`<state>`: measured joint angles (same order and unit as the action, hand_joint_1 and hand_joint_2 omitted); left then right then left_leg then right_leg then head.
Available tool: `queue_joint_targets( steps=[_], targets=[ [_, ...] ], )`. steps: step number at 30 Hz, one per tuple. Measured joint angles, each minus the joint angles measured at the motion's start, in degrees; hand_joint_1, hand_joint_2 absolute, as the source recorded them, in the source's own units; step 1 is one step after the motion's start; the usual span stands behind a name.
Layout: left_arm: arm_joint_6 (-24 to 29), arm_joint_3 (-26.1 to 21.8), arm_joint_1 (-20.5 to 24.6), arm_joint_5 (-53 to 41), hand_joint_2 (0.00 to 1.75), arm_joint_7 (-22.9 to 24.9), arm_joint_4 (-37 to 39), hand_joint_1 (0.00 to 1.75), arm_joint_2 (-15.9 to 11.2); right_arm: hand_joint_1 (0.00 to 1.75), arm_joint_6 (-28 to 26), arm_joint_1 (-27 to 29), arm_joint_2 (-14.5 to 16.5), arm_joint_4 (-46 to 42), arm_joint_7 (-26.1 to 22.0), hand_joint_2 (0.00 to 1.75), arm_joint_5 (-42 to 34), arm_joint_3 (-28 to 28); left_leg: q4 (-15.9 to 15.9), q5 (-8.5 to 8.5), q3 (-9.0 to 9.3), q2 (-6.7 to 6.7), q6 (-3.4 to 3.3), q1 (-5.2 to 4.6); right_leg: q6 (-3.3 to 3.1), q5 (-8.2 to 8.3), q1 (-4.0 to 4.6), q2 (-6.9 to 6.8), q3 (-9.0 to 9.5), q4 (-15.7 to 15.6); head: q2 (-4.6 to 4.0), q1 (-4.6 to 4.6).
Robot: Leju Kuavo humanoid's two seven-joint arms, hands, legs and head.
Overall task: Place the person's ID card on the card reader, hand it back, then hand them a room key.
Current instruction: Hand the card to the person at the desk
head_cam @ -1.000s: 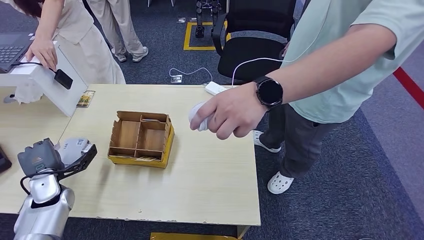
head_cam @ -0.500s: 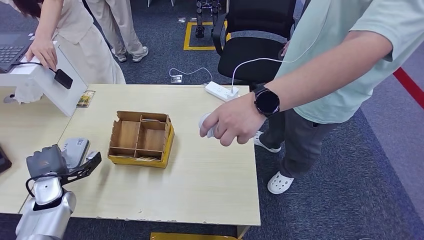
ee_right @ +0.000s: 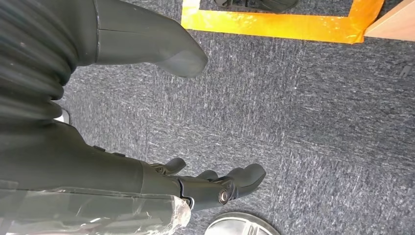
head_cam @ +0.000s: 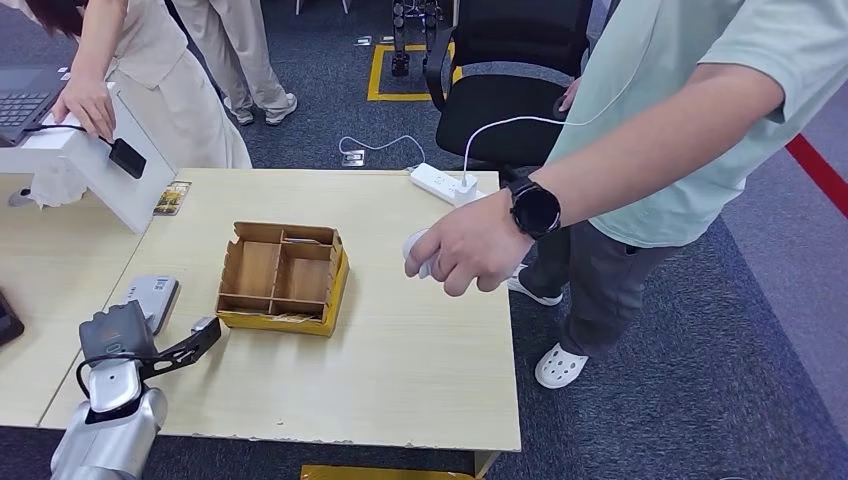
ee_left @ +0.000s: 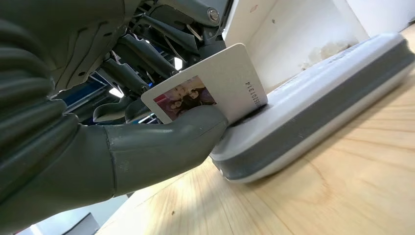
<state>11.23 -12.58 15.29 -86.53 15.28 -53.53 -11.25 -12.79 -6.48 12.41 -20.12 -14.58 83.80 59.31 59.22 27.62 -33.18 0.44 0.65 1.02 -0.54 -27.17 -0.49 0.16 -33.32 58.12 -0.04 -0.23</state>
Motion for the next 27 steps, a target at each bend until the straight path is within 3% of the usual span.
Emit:
queue_joint_targets(
  steps=[9, 16, 22, 27],
  targets=[
    [0.61, -1.71, 0.60, 0.00, 1.75, -3.23, 0.67, 1.75, 0.78, 0.00, 0.00, -0.30, 0.00, -0.25, 0.00, 1.75, -0.13, 0.05, 0.00, -0.03, 0.05, -0.07, -0.04, -0.02, 0.01, 0.00, -0.02, -0.09, 0.07, 0.00, 0.00, -0.01],
    [3.98, -9.77, 1.20, 0.11, 1.75, -11.59, -2.18, 1.75, 4.36, 0.00, -0.03, -0.20, 0.00, -0.44, -0.02, 1.75, -0.11, 0.05, 0.00, -0.08, 0.04, -0.07, -0.09, -0.02, 0.06, 0.05, -0.02, -0.11, 0.06, 0.00, 0.00, -0.01],
    [9.47, -15.33, 2.90, 3.95, 1.75, -19.11, -9.24, 1.75, 7.10, 0.00, -0.20, -0.06, 0.01, -0.43, -0.23, 1.75, 0.68, 0.04, 0.02, -0.10, -0.02, -0.08, -0.11, -0.01, 0.06, 0.06, -0.01, -0.10, -0.01, 0.00, 0.00, 0.00],
    [11.43, -16.65, 6.11, 3.87, 1.75, -20.97, -16.03, 1.75, 7.94, 0.00, -0.24, -0.13, 0.02, -0.38, -0.13, 1.75, 1.29, 0.01, 0.02, -0.10, -0.03, -0.10, -0.11, -0.02, 0.05, 0.06, -0.02, -0.12, 0.00, 0.00, 0.00, -0.01]
  ],
)
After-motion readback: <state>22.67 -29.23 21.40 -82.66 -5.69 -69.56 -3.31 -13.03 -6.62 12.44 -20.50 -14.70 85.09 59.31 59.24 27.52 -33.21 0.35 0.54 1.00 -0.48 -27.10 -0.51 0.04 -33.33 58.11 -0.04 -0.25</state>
